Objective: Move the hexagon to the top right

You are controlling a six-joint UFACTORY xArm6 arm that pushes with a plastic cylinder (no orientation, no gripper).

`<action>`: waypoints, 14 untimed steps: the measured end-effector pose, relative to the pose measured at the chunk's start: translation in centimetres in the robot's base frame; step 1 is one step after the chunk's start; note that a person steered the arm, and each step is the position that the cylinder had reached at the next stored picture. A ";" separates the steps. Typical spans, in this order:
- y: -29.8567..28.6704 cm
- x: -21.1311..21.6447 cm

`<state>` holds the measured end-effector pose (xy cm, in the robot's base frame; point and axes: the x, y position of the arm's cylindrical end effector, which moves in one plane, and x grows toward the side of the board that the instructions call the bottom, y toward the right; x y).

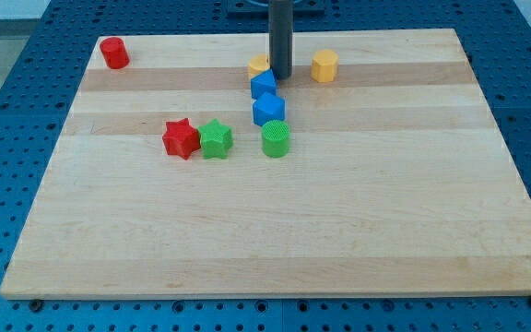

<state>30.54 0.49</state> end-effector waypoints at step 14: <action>9.4 -6.2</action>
<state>24.39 9.92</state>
